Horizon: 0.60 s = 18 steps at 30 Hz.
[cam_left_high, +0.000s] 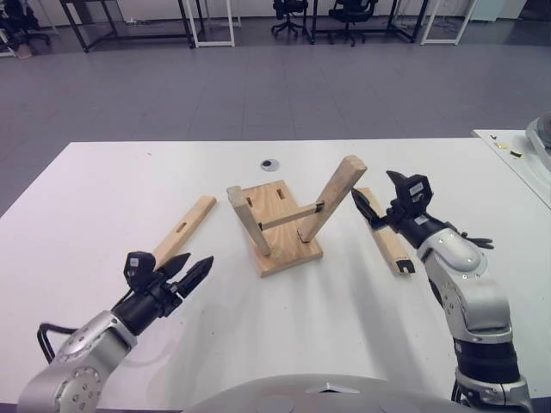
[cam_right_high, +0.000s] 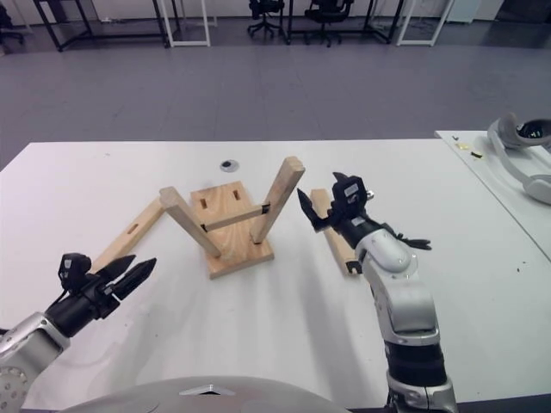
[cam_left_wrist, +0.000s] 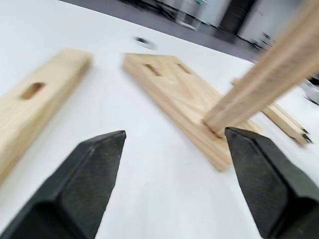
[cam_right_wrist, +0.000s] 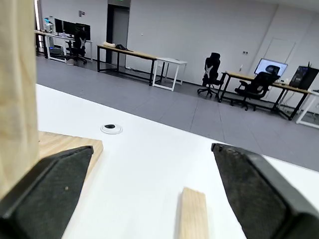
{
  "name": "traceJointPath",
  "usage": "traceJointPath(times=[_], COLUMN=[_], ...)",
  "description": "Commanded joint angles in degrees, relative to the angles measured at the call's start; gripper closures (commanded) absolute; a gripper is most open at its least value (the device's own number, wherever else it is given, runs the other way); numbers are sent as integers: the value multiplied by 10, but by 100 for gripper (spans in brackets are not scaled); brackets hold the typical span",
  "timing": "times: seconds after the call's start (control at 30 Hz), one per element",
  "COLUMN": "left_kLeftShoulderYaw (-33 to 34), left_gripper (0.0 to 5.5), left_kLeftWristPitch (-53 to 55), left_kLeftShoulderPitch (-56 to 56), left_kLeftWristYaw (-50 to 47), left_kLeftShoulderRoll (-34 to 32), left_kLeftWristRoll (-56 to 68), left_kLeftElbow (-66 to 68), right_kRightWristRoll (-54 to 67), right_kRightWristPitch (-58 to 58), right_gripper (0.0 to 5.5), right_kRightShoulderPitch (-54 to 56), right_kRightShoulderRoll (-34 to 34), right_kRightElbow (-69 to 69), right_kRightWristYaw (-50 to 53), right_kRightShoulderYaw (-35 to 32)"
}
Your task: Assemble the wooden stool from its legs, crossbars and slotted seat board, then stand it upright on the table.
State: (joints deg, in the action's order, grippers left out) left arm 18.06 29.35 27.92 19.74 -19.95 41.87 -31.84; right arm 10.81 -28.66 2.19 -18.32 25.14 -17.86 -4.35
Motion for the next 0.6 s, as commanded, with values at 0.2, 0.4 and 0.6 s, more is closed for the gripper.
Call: traceJointPath(times=[0.2, 0.4, 0.6], left_kLeftShoulderYaw=[-112, -299, -264], left_gripper=[183, 183, 183], left_kLeftWristPitch=[-116, -17, 3], left_kLeftShoulderPitch=[-132, -213, -215], left_kLeftWristYaw=[-231, -186, -214], left_kLeftShoulderRoll=[172, 132, 146], left_kLeftWristRoll=[-214, -287, -298], left_kLeftElbow=[-97, -73, -74], right_kRightWristRoll=[-26, 46, 35], right_kRightWristPitch=[20, -18, -59], right_gripper=[105, 105, 105], right_kRightShoulderPitch=[104, 122, 105], right_kRightShoulderRoll=[-33, 9, 18], right_kRightElbow=[-117, -7, 48], right_kRightWristYaw=[57, -65, -31], right_kRightShoulderYaw=[-84, 95, 121])
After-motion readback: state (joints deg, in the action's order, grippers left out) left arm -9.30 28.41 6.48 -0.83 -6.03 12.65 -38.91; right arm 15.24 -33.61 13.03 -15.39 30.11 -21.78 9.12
